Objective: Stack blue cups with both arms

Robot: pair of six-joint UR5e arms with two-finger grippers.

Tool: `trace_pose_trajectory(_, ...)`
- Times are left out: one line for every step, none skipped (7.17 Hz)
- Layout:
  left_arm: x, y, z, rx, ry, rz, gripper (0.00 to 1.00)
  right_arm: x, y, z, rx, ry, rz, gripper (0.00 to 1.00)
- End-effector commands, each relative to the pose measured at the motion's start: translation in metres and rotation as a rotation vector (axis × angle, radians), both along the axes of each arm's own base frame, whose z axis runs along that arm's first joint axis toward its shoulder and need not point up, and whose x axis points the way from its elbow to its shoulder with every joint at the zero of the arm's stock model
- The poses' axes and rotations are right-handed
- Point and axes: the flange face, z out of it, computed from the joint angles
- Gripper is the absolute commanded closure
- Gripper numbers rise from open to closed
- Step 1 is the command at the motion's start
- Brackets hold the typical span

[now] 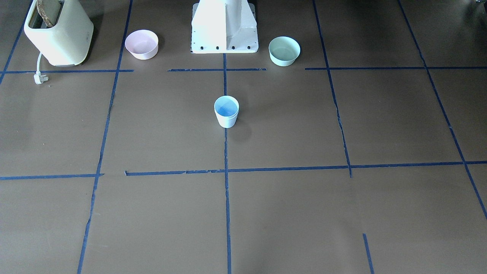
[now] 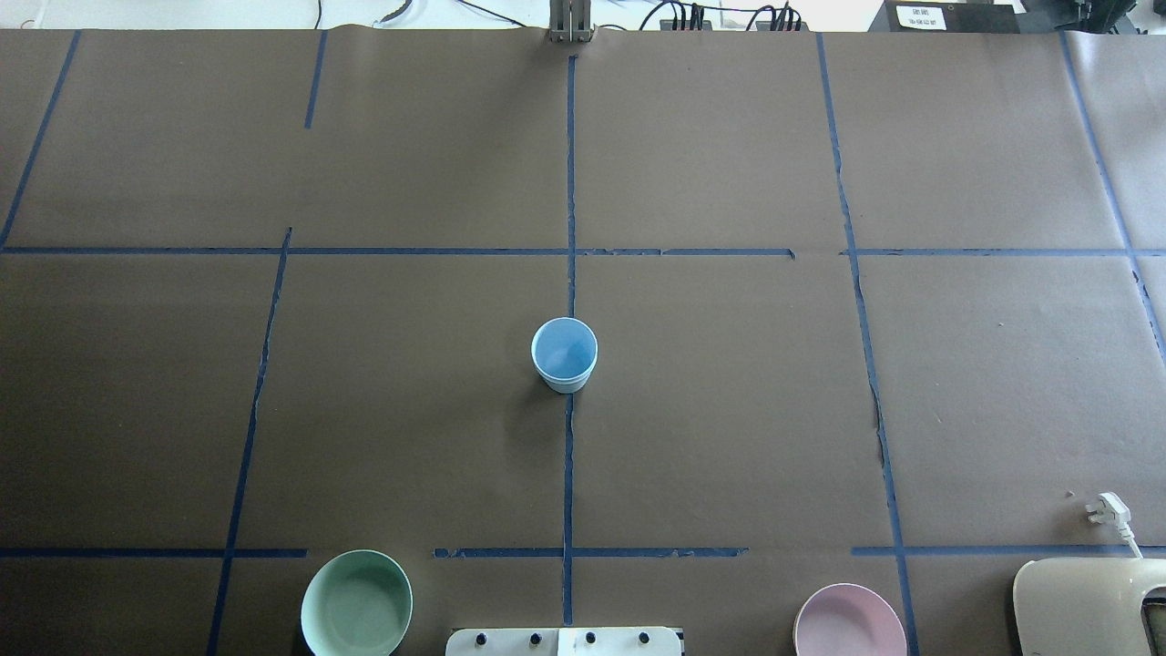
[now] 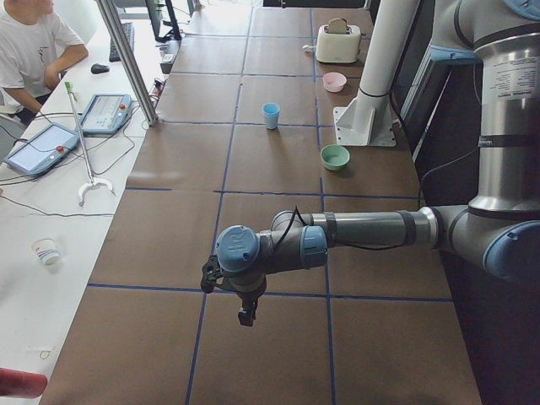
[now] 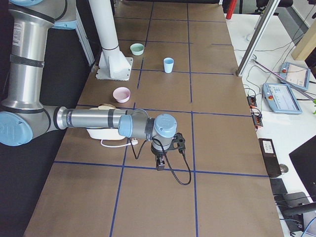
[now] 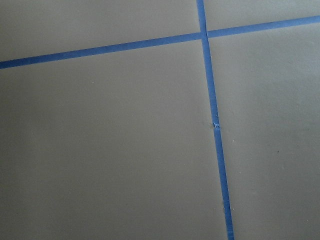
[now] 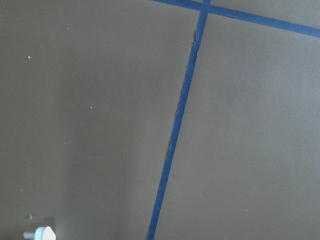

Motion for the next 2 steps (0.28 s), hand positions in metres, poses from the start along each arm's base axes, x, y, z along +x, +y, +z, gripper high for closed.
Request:
trace_pose_trajectory(0.0006, -0.0009, -0.0003, 0.001, 0.000, 0.002, 0.00, 0.0000, -0.0001, 0.0001, 0.000, 0.000, 0.000, 0.00)
trace_pose_trajectory(0.0006, -0.0011, -0.0011, 0.004, 0.000, 0.002, 0.00, 0.0000, -0.0001, 0.0001, 0.000, 0.000, 0.000, 0.00)
